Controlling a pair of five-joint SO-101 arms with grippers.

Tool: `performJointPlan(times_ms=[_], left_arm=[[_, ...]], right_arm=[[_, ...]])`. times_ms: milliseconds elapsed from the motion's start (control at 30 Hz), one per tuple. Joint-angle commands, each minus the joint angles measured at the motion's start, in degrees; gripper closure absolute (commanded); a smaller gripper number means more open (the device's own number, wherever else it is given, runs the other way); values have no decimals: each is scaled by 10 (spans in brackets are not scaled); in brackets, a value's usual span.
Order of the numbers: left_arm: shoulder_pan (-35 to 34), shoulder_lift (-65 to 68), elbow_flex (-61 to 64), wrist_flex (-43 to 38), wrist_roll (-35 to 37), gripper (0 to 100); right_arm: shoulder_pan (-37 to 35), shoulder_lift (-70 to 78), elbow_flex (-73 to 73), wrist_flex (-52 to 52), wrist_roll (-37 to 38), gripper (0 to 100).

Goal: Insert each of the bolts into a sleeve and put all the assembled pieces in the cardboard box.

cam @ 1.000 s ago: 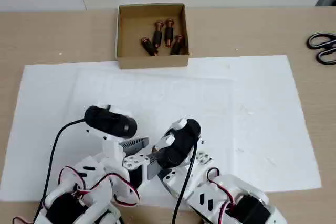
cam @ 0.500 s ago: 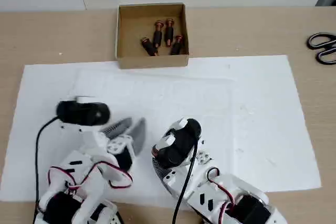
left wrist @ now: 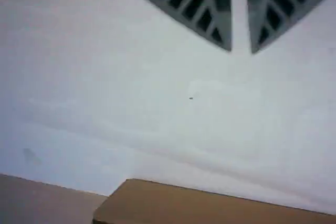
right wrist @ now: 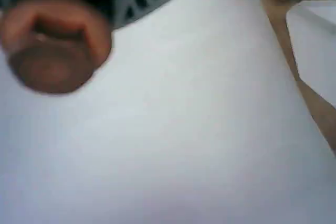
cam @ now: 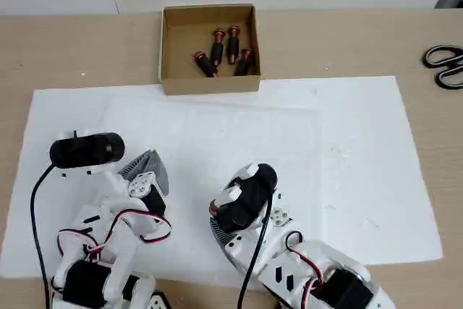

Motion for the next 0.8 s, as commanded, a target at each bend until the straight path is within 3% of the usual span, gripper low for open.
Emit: performJointPlan(times_ms=[0,333,600,767], left_arm=[[-25,-5,11,-15,-33,993],[-61,-5,130,-115,-84,993],[-61,-5,267,-269,-145,993],[-60,-4,267,-273,-132,993]], right_arm=[[2,-4,-4,-15,-4,995],[37,-4,-4,-15,-4,995],[68,-4,-6,-15,-4,995],[68,-4,-5,-26,-4,995]])
